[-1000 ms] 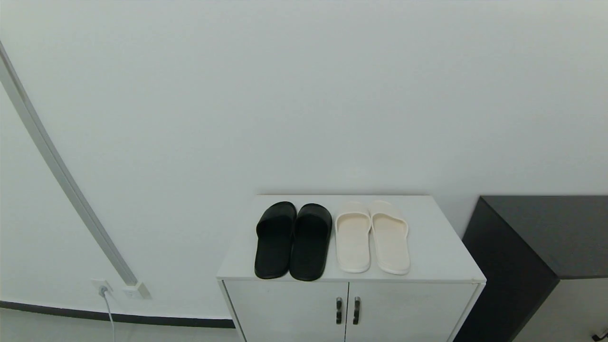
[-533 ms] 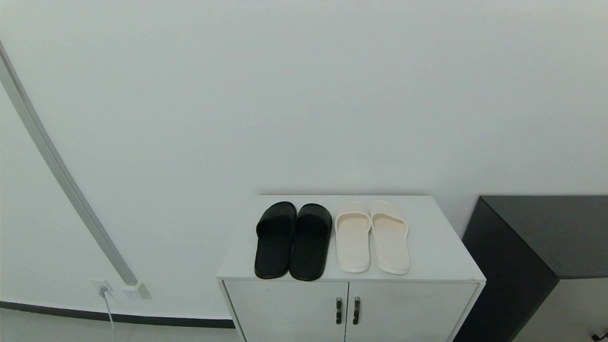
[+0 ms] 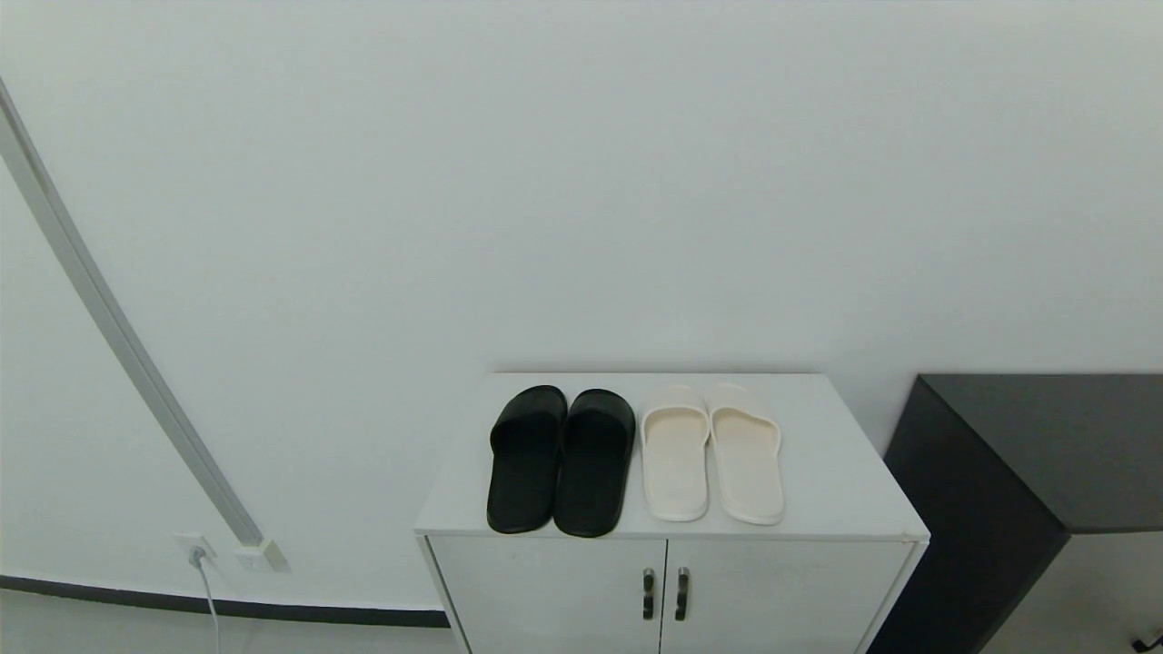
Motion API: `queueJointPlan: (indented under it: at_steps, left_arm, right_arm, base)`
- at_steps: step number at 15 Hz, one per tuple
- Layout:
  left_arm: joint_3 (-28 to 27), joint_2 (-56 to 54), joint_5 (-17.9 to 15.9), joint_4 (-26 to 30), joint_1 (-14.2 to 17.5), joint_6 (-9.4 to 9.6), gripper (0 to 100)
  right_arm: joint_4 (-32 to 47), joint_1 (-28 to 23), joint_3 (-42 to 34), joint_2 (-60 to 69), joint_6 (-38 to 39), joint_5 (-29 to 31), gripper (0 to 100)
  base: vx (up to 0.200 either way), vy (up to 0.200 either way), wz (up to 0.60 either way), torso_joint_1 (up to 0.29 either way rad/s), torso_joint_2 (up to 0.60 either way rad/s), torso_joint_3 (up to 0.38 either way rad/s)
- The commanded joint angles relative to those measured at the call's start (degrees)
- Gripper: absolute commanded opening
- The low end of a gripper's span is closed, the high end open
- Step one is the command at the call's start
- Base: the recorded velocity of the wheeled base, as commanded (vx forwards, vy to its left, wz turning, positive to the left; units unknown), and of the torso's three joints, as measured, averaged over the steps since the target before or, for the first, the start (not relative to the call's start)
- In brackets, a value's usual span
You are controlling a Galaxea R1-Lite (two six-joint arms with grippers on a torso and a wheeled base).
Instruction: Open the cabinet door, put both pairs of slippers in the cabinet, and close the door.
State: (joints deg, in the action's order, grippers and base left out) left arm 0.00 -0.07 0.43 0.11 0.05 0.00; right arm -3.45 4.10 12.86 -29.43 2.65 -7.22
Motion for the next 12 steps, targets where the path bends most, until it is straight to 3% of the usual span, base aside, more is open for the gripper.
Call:
queueJointPlan:
  at_steps: [1, 4, 8, 12]
  left_arm:
    - [0.00, 0.07, 0.01, -0.02, 0.04, 0.00, 0]
    - [0.00, 0.07, 0.01, 0.07, 0.04, 0.00, 0]
    - [0.00, 0.07, -0.08, -0.02, 0.04, 0.00, 0]
    - [0.00, 0.07, -0.08, 0.07, 0.04, 0.00, 0]
  right_arm:
    - [-9.29, 2.23, 2.17, -17.77, 0.43, -0.25, 100]
    - [-17.47, 5.92, 4.28, -27.70, 1.75, 0.54, 100]
    - [-20.28, 19.90, 9.73, -36.93, 4.56, 10.29, 100]
    - [-21.77, 29.21, 14.91, -46.07, 9.48, 17.94, 100]
  base:
    - [0.000, 0.000, 0.00, 0.000, 0.00, 0.000]
    - [0.000, 0.000, 0.00, 0.000, 0.00, 0.000]
    - [0.000, 0.000, 0.00, 0.000, 0.00, 0.000]
    - [0.000, 0.000, 0.00, 0.000, 0.00, 0.000]
